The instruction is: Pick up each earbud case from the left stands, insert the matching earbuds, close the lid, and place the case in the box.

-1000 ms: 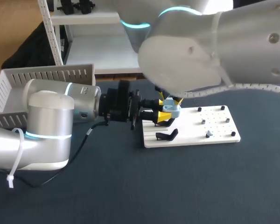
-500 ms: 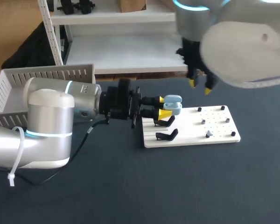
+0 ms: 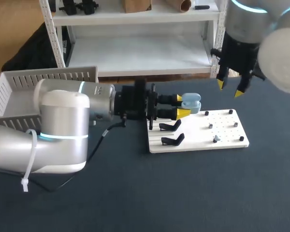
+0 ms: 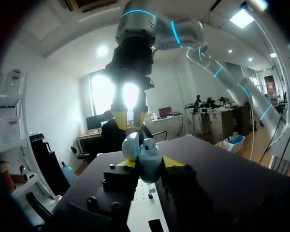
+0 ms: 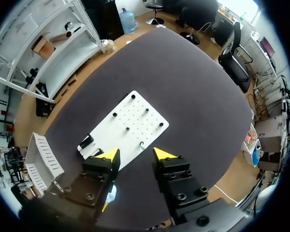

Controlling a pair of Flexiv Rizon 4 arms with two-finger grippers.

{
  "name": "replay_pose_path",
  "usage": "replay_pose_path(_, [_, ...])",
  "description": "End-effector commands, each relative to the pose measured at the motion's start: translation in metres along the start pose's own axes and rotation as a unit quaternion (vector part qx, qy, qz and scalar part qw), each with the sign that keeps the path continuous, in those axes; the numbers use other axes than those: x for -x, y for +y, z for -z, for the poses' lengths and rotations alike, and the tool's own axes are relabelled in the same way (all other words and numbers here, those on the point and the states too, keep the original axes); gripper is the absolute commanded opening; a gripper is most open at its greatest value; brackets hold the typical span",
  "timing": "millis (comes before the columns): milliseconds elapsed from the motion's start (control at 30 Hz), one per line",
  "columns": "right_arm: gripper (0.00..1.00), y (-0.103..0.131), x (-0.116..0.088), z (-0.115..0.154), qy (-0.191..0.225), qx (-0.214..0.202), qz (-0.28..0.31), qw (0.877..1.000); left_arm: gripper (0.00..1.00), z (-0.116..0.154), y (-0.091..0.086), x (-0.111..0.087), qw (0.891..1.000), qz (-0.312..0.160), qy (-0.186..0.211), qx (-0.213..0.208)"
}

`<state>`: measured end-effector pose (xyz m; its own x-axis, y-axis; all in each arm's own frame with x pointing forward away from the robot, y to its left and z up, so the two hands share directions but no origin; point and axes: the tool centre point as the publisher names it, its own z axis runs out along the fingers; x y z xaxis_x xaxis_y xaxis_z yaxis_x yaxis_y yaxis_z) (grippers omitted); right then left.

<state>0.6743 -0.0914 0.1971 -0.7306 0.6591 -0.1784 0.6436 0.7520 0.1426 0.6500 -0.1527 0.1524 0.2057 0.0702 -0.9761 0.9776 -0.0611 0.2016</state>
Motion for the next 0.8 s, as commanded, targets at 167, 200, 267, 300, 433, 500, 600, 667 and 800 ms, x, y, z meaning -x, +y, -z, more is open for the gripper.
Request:
replay_pose_path(167, [0.42,-0.009,0.009,-0.011,0.008,0.026,0.004,1.0,0.0,0.005,-0.012,0.007,1.0,-0.006,0.015,0.012])
replay_pose_path(200, [0.42,-0.009,0.009,-0.012,0.008,0.025,0.005,1.0,0.0,0.007,-0.014,0.008,1.0,-0.007,0.016,0.012])
replay_pose_path(267, [0.42,-0.007,0.009,-0.013,0.008,0.025,0.006,1.0,0.0,0.01,-0.017,0.008,1.0,-0.009,0.02,0.012])
replay_pose_path(300, [0.42,-0.006,0.008,-0.014,0.008,0.025,0.007,1.0,0.0,0.011,-0.019,0.007,1.0,-0.009,0.021,0.012])
replay_pose_path(433, [0.41,-0.002,0.006,-0.017,0.006,0.025,0.011,1.0,0.0,0.017,-0.023,0.001,1.0,-0.005,0.025,0.014])
replay_pose_path(500, [0.41,0.0,0.005,-0.019,0.005,0.026,0.013,1.0,0.0,0.02,-0.025,-0.003,1.0,-0.001,0.025,0.017])
replay_pose_path(600, [0.4,0.002,0.002,-0.022,0.005,0.026,0.014,1.0,0.0,0.025,-0.027,-0.008,0.999,0.006,0.023,0.022])
replay_pose_path(667, [0.4,0.003,-0.001,-0.024,0.005,0.026,0.014,1.0,0.0,0.028,-0.027,-0.011,0.999,0.007,0.024,0.025])
replay_pose_path(800, [0.39,0.003,-0.007,-0.026,0.006,0.029,0.016,0.999,0.0,0.035,-0.025,-0.015,0.999,0.007,0.025,0.028])
